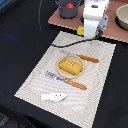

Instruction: Interact with the objects in diverse but meaningful ways.

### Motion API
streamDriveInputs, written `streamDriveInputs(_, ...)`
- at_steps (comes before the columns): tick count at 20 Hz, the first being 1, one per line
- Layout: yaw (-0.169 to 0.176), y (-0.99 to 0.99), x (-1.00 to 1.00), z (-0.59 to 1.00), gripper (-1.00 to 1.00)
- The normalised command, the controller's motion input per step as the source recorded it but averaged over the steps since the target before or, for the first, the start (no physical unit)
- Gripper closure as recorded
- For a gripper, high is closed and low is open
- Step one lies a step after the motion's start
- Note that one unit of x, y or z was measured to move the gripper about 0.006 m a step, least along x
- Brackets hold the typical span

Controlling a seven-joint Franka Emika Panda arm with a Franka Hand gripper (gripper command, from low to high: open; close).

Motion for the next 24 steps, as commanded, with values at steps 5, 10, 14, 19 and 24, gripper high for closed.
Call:
streamDriveInputs(5, 0.000, -0.70, -0.77, 0.00, 1.00)
streamDriveInputs(10, 0.000, -0.77, -0.70, -0.05, 1.00)
streamDriveInputs(14, -0.001, -0.82, -0.62, -0.16, 1.00)
streamDriveInputs(19, -0.012, -0.84, -0.49, -0.30, 1.00)
streamDriveInputs(24, -0.020, -0.90, -0.33, -0.24, 1.00)
